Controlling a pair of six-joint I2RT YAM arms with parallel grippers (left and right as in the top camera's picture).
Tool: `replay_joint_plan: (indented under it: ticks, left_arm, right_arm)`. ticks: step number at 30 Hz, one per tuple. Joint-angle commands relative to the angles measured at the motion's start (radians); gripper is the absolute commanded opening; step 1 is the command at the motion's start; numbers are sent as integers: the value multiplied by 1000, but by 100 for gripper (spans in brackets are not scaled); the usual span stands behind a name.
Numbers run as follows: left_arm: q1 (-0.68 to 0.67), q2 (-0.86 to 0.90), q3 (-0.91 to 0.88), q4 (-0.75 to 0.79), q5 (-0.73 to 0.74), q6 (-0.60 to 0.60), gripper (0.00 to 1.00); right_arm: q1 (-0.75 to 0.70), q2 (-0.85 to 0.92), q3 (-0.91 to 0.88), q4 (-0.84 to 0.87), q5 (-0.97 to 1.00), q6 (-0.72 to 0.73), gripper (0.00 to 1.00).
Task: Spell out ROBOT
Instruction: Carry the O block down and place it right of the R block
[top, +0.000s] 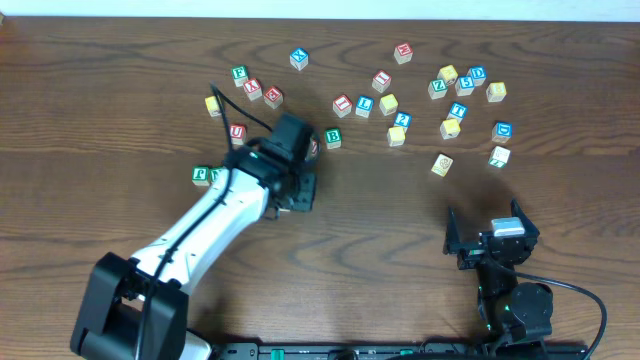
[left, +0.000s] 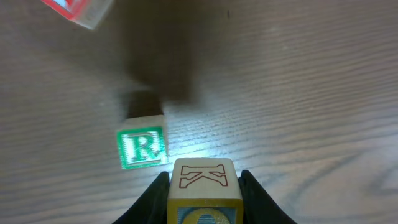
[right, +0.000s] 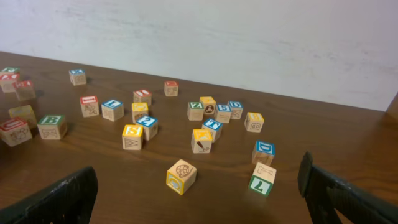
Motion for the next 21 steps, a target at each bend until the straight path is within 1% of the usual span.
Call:
replay_joint_plan:
  ticks: [1,5,12,16,21]
  left_arm:
    - [-55,-5,-39,26,-112,-64,7]
    - [-88,-5,-42,42,-143,-64,8]
    - [-90,48,-42,113,-166,-68,7]
    - [-90,86,-42,119,-164,-69,8]
    - [-90,111,-42,117,-161,-98,7]
  right_arm:
    - [-5,-6,-1,-4,-3,-10,99]
    - [-5,-6,-1,-4,-3,-10,99]
    - [-5,-6,-1,-4,-3,-10,99]
    - [-5,-6,-1,-4,-3,-10,99]
    - [-5,-6,-1,-4,-3,-10,99]
